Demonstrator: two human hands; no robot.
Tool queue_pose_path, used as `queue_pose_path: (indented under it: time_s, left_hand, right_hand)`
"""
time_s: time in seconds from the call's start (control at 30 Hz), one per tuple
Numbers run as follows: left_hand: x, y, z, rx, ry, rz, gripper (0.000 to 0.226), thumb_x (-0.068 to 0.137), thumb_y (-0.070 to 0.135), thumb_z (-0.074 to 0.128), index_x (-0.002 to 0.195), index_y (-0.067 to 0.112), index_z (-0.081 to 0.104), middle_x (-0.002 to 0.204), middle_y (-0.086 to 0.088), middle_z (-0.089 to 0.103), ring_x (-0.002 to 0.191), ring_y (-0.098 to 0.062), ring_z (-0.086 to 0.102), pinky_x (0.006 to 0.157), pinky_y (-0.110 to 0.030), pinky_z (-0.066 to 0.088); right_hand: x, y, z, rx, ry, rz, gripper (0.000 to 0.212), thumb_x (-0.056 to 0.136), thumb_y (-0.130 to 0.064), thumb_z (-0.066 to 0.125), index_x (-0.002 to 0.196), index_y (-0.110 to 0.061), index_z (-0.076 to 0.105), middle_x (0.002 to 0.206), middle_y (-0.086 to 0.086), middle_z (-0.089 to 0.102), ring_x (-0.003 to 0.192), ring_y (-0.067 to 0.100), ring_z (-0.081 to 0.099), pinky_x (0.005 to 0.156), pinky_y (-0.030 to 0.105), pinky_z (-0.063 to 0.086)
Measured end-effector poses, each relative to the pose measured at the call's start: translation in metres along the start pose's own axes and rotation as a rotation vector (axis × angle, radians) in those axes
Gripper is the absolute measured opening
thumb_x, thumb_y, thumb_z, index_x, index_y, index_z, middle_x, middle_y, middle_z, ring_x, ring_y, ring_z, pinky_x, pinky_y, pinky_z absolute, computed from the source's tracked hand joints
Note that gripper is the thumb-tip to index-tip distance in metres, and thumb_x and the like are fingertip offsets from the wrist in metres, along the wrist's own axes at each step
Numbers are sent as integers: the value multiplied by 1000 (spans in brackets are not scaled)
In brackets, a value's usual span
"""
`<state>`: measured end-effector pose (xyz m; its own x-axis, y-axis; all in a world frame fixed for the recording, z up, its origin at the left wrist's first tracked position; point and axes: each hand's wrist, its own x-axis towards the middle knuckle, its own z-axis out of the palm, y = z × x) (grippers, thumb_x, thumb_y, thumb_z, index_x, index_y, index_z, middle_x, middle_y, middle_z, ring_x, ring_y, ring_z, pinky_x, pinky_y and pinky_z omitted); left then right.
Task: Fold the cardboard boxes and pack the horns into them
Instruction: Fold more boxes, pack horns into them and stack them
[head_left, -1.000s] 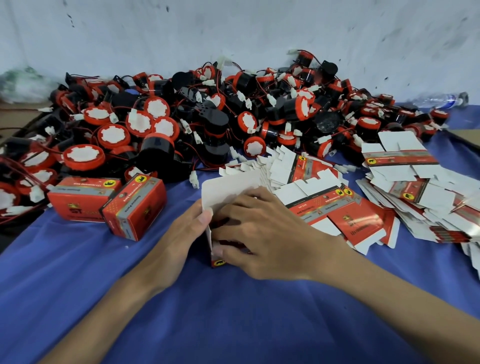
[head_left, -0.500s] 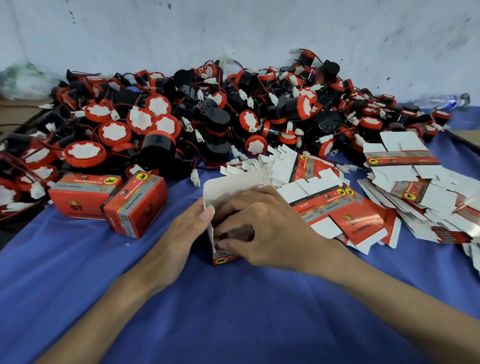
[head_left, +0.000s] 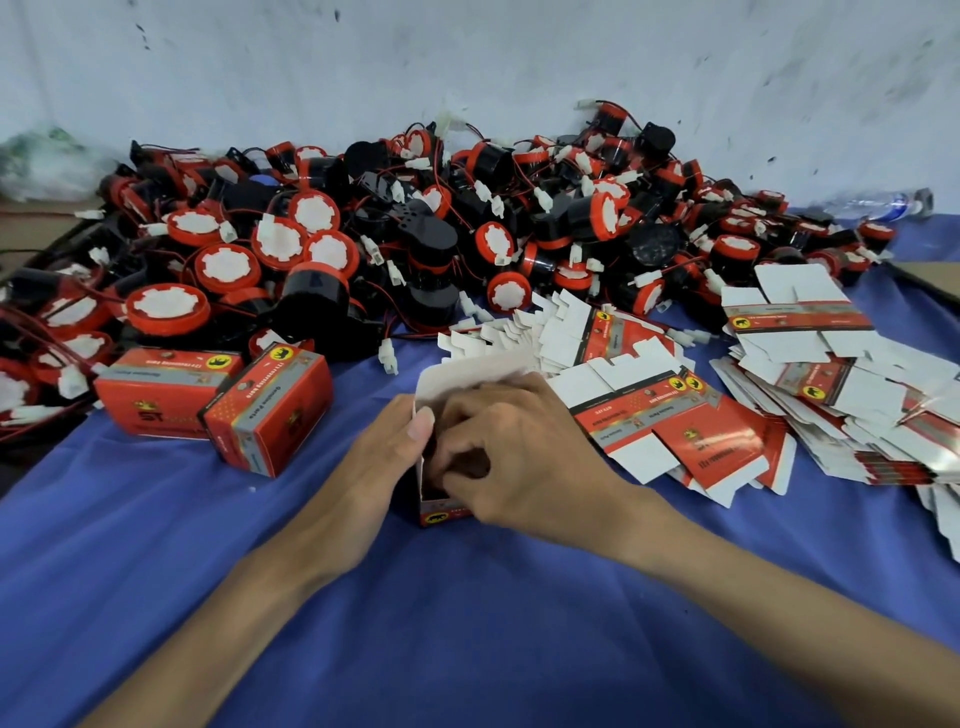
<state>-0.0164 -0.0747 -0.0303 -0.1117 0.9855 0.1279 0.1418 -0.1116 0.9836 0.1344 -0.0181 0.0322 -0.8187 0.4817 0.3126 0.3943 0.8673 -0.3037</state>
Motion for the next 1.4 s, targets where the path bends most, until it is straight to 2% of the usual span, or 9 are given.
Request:
queue_pose_path:
  time_s: [0.1,0.2,0.3,0.43,0.57,0.77,0.97,1.2,1.4]
  left_hand:
    - [-3,13,10,-54,3,129,27,94,46,49,104,24,60,101,17,69,101,5,60,86,-11,44]
    - [-5,7,8,-33,0,190,30,90,43,46,112,28,58,108,26,68,104,11,59,84,-5,43]
    - [1,10,3,49,36,114,36,86,52,51,113,29,61,108,19,70,102,3,63,81,-12,48]
    - [2,10,8,202,140,45,42,75,51,62,111,29,67,105,15,72,100,-2,66,87,-35,55]
    - [4,8,10,200,211,38,17,84,24,70,100,29,71,96,12,75,91,-5,69,83,-38,57]
    - [4,12,17,207,218,168,31,84,9,69,97,37,69,93,27,71,90,5,67,76,-15,53]
    - [1,16,16,422,207,328,54,76,-10,73,113,29,62,106,24,63,102,14,59,85,-7,47]
    - [-10,11,5,596,15,458,60,81,56,61,131,23,54,133,7,58,124,-5,54,99,-29,48]
    - [-5,11,6,716,93,551,46,88,41,57,126,15,60,130,7,59,121,-11,57,99,-34,49]
  right_hand:
    - [-4,5,0,-20,-12,-141,13,78,-11,65,75,-18,75,91,-6,62,94,14,56,94,26,30]
    - [-6,7,6,234,118,-206,12,72,8,61,72,0,70,98,8,62,95,16,55,90,22,38]
    - [-8,18,5,499,393,-122,15,74,7,54,80,2,67,105,11,57,101,21,56,87,31,48]
    - [-16,38,0,397,664,12,20,78,7,50,90,-3,63,102,-1,51,98,20,55,80,36,52]
    - [-40,46,20,375,545,-4,29,76,10,50,96,0,68,101,3,65,98,11,62,83,22,48]
    - [-43,52,23,366,368,-57,25,85,-18,50,96,-6,69,95,2,74,93,17,69,80,36,54]
    - [-45,52,18,775,292,147,51,90,-41,49,138,-32,35,73,-27,65,74,-10,60,73,4,40]
    - [-48,51,20,719,226,136,32,87,-21,64,119,-25,59,105,-7,72,98,1,67,83,11,47]
    - [-44,53,27,348,394,12,34,80,-13,72,113,-10,67,104,-1,72,101,19,69,93,26,49]
